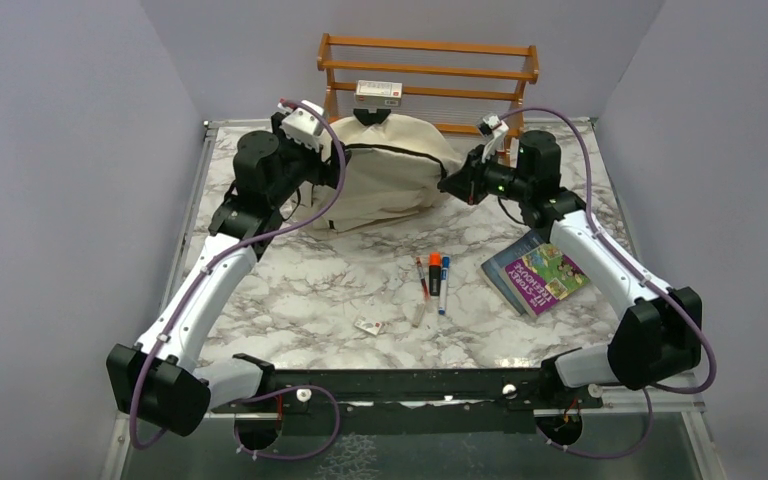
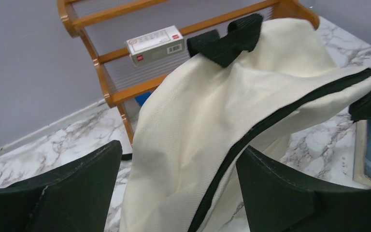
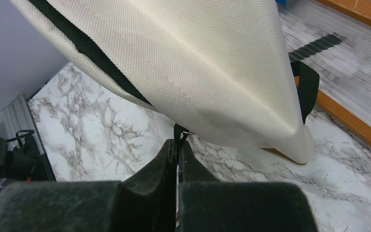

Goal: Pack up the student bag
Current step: Unzip the student bag at the center of the board.

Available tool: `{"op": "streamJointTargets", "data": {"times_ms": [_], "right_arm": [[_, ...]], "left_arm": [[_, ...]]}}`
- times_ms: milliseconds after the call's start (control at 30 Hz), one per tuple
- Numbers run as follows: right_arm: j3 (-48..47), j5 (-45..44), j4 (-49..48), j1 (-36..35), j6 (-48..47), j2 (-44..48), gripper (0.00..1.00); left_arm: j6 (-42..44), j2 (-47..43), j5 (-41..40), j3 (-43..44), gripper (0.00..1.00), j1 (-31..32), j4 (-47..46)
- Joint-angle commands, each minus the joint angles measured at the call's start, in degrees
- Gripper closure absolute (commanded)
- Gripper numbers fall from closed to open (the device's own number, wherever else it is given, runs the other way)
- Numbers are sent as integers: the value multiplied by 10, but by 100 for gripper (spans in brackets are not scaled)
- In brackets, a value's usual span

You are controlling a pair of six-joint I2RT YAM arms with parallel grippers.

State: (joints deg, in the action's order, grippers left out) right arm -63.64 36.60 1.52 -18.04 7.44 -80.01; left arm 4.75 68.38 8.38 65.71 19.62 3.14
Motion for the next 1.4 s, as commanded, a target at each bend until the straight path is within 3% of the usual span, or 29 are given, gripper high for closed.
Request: {"op": "streamJointTargets", "data": {"times_ms": [0, 133, 333, 400, 567, 833, 1000, 1100, 1200, 1367], "right_arm": [[3, 8, 19, -3, 9, 22, 94], [0, 27, 29, -3, 7, 28, 89], [-7, 38, 48, -4, -7, 41, 80], [-11, 48, 55, -3, -11, 45, 76], [-29, 36, 94, -3, -36, 68, 65], [-24, -94, 50, -4, -34, 135, 35], [-63, -116, 35, -3, -63, 90, 31], [-96, -128, 18, -3, -92, 48, 25], [-154, -100, 35, -1, -127, -6, 23], [-239, 51, 74, 11, -179, -89, 21]], "left_arm": [[8, 0, 95, 44, 14, 1, 9], [15, 14, 136, 42, 18, 2, 24], [23, 22, 162, 25, 45, 6, 26], [25, 28, 171, 26, 56, 6, 29], [37, 40, 154, 39, 99, 7, 39], [58, 16, 92, 28, 100, 7, -15], [91, -24, 120, -32, 100, 7, -113], [114, -33, 129, -40, 100, 7, -117], [139, -39, 160, -51, 100, 6, -123], [164, -41, 191, -65, 100, 6, -128]]}}
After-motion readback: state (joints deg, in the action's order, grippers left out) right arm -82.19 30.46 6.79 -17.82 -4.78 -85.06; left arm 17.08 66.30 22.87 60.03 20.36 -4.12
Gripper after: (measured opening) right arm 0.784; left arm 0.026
